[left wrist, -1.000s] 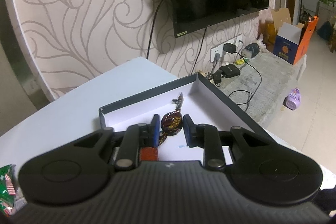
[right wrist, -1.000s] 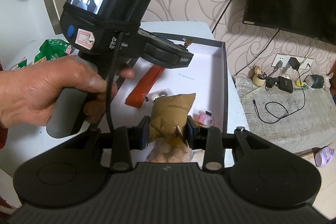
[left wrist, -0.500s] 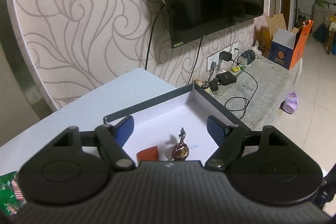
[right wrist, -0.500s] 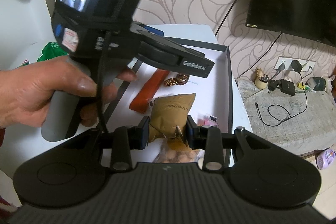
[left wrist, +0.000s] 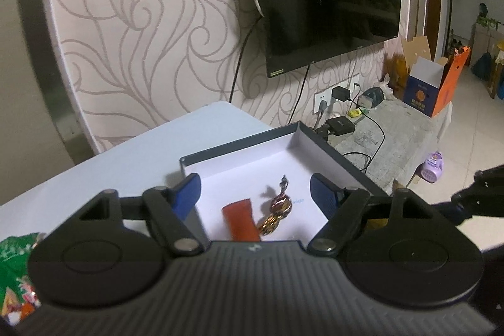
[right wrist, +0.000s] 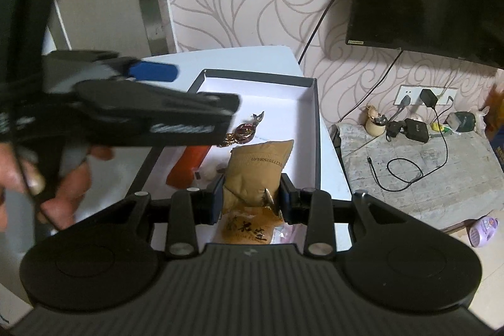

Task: Organize snacks
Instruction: 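Open left tool to drop the brown candy while right tool releases the tan bag into the box, then move left tool to the orange candy packet while right tool returns to the table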

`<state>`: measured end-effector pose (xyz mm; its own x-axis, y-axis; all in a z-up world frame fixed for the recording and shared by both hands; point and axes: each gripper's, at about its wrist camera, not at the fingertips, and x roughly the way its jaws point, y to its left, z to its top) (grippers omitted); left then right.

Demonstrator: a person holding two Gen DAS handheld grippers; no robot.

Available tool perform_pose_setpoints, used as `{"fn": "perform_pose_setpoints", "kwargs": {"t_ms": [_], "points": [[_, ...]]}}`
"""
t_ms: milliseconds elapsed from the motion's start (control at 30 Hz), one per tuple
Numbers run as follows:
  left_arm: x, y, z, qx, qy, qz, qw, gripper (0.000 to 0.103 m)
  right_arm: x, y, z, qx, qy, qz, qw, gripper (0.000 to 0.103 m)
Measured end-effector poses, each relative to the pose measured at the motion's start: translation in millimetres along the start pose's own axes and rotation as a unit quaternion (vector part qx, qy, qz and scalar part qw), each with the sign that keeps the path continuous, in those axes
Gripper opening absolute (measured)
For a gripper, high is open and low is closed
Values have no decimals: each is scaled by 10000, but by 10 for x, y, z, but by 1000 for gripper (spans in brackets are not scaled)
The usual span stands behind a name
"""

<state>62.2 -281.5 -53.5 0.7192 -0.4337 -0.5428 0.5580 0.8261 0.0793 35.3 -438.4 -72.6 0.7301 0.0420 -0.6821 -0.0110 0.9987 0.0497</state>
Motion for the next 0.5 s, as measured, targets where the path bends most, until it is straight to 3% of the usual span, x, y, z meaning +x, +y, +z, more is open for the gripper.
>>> {"fn": "perform_pose_setpoints", "kwargs": {"t_ms": [100,167,233,500], "points": [[-78,40,-52,-9,-41,42,10000,78,33,6,-27,53,55,0,10000,47],[-134,74,-91,-46,-66,73,9999,78,29,4,-46,123,13,-51,9999,64],[-183,114,-140,-110,-51,90,9999,78,36,-11,-35,182,-15,-55,9998,71],[-449,309,-356,-347,-110,220,9991,78,-111,53,-94,323,-40,-99,9994,78]]}}
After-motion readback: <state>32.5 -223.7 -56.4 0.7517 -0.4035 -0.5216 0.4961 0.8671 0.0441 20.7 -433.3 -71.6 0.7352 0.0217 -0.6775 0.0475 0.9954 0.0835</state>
